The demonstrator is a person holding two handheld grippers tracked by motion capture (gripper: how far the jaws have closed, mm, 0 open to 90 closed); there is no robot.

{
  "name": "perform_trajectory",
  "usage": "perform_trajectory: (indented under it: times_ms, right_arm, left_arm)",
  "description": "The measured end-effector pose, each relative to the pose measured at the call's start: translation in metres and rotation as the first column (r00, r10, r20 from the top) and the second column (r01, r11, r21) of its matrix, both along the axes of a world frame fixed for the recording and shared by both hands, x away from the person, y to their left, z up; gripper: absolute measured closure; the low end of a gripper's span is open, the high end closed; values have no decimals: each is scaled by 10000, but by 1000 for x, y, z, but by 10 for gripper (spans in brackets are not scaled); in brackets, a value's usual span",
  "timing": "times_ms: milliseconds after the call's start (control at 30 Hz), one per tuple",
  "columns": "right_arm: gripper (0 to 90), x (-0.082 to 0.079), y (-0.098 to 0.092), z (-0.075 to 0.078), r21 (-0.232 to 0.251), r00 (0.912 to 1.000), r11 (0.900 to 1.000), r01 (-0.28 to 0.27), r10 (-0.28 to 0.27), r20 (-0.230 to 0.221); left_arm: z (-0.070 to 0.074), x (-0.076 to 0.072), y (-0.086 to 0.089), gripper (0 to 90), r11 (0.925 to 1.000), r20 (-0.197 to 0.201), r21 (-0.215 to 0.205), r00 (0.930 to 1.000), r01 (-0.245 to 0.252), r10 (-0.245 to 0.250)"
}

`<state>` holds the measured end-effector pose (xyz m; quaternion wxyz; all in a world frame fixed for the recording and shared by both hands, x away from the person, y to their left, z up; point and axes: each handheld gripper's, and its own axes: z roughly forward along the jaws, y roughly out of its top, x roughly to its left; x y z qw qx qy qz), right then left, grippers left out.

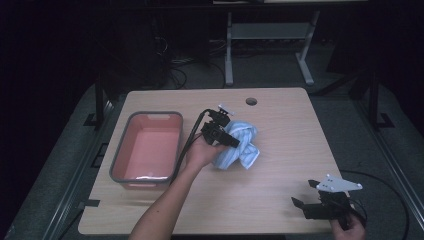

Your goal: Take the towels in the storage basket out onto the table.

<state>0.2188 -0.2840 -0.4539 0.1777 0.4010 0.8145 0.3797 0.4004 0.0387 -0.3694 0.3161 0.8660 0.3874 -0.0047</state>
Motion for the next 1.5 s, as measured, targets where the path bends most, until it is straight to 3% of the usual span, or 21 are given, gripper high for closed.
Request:
perform_trajectory:
  times_ms: [233, 300, 433, 633, 867, 1200, 1500]
  right_arm:
    - [138, 0, 1, 0, 4, 10000, 10000, -39, 39, 22]
    - [138, 0, 1, 0, 2, 10000, 10000, -55, 55, 35]
    - [138, 1, 1, 0, 35, 10000, 10000, -47, 47, -2]
    - [139, 1, 3, 0, -1, 9999, 9999, -122, 122, -35]
    - [139, 1, 3, 0, 15, 9999, 9999, -117, 117, -18]
    - [139, 2, 5, -1, -21, 9999, 9999, -161, 161, -17]
    - [139, 2, 7, -1, -101, 9998, 9997, -216, 216, -22]
  left_arm:
    - [-15, 3, -12, 604, 9999, -193, 130, 9998, 105, -103]
    - [-19, 3, -15, 604, 9999, -251, -69, 9997, -82, 80]
    - [-26, 3, -20, 603, 9999, -328, 164, 9995, 11, -6]
    - [-38, 6, -26, 597, 9998, -491, 183, 9988, 83, -73]
    - [-48, 7, -32, 578, 9995, -504, 289, 9987, -104, 118]
    - [-53, 4, -38, 527, 9982, -584, 557, 9981, 204, -171]
    - [-50, 2, -38, 462, 9993, -524, 378, 9986, -24, 44]
